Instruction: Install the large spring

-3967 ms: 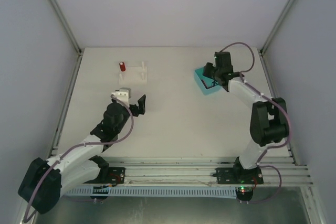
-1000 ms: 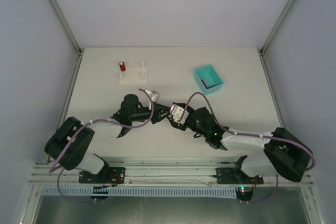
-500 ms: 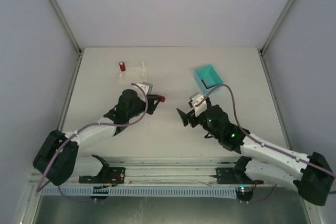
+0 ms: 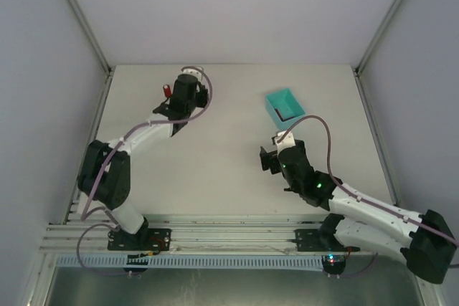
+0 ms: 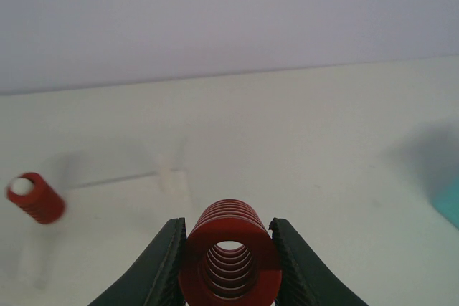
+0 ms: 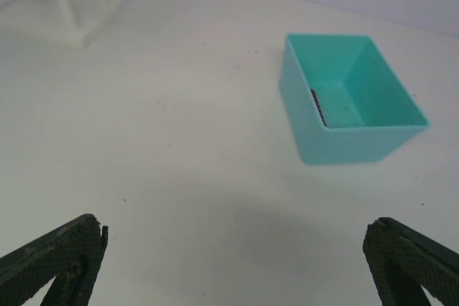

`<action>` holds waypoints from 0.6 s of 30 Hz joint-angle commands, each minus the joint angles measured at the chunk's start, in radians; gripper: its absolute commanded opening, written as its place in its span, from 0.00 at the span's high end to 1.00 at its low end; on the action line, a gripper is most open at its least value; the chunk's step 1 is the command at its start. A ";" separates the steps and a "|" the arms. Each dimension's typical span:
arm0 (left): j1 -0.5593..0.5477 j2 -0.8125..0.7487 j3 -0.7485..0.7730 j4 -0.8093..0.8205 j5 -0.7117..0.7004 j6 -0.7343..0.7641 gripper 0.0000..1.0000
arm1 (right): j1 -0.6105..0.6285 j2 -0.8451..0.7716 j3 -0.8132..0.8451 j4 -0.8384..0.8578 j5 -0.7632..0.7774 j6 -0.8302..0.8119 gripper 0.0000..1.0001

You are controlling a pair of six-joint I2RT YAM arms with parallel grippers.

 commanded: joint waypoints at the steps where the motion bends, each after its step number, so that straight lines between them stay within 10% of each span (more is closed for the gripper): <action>1: 0.066 0.083 0.134 -0.068 -0.048 0.041 1.00 | -0.013 -0.009 -0.003 0.007 0.045 0.029 0.01; 18: 0.198 0.436 0.456 -0.167 0.091 0.036 1.00 | -0.021 0.050 0.015 0.002 0.031 0.025 0.01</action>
